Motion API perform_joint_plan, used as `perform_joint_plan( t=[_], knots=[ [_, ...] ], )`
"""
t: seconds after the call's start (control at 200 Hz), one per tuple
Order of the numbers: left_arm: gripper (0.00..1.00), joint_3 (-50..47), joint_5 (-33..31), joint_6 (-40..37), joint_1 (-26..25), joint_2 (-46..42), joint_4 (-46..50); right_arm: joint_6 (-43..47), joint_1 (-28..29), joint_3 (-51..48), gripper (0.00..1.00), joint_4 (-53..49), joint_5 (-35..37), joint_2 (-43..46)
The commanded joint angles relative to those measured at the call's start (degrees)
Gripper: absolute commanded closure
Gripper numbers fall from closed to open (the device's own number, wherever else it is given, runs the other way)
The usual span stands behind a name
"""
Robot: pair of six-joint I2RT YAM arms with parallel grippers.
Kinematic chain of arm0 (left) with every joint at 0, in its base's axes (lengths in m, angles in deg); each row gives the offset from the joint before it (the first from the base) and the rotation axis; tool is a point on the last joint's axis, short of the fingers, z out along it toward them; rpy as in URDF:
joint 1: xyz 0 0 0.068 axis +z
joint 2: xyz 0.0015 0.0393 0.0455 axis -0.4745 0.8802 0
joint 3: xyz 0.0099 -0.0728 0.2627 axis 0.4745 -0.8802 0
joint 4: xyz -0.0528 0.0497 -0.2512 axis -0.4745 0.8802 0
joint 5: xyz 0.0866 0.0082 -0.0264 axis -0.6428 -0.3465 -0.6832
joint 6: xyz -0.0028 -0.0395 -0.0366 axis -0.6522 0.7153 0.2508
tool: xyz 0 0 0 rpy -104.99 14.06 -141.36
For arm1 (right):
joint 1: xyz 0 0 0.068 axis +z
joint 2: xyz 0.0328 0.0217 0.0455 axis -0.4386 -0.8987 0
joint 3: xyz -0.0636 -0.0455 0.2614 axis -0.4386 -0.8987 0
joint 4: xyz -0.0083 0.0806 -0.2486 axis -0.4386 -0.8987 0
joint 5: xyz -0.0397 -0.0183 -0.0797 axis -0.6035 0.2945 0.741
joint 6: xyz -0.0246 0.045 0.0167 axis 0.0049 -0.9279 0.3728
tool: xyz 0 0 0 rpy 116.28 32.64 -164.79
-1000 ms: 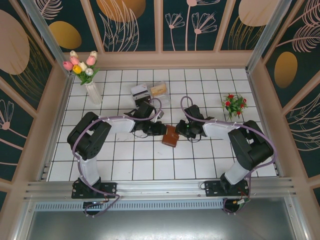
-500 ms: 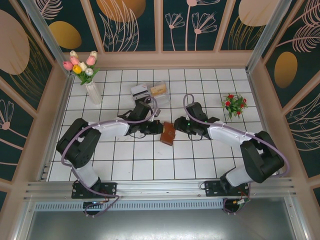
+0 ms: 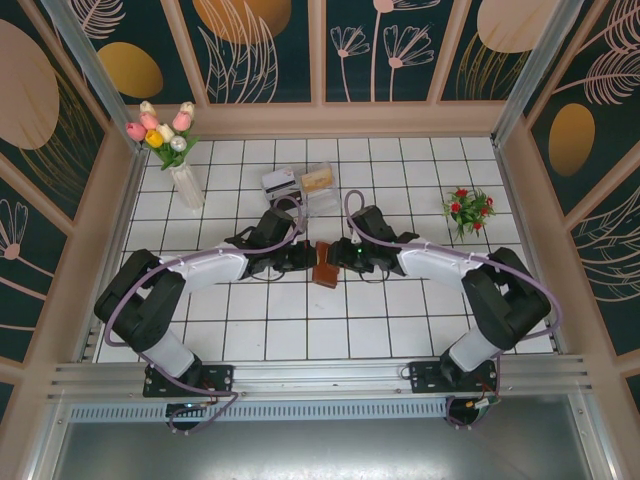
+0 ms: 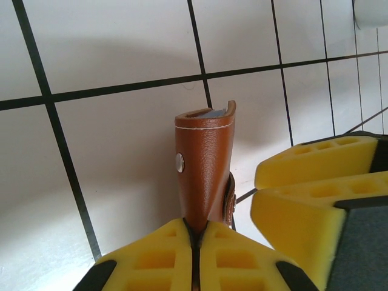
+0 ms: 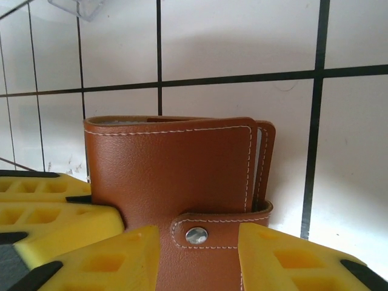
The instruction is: Take the credit cards out of the card holder
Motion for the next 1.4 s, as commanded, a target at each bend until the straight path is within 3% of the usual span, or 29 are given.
perform_joint_plan(
  t=[0.0,0.42,0.821,1.126,1.396],
  knots=[
    [0.91,-0.3,-0.2,1.1,-0.1,-0.4,-2.1,-1.0,0.5,2.2,0.61,1.0,-0.8,-1.3],
    [0.92,-0.1,0.4,1.4,-0.2,0.2,-2.4,-0.6,1.8,3.7,0.63,-0.5,-0.7,-4.6],
    [0.97,-1.0,-4.5,0.4,-0.3,-0.7,0.1,-2.5,2.1,1.3,0.73,-7.9,13.1,-3.1],
    [0.97,-0.8,-7.0,-1.3,-0.4,-0.7,3.1,-6.6,2.1,-2.0,0.74,-11.3,23.6,1.0],
    [0.96,0.6,-5.7,-1.4,-0.4,0.6,3.0,-2.7,2.0,-1.2,0.68,-5.5,15.6,2.2]
  ],
)
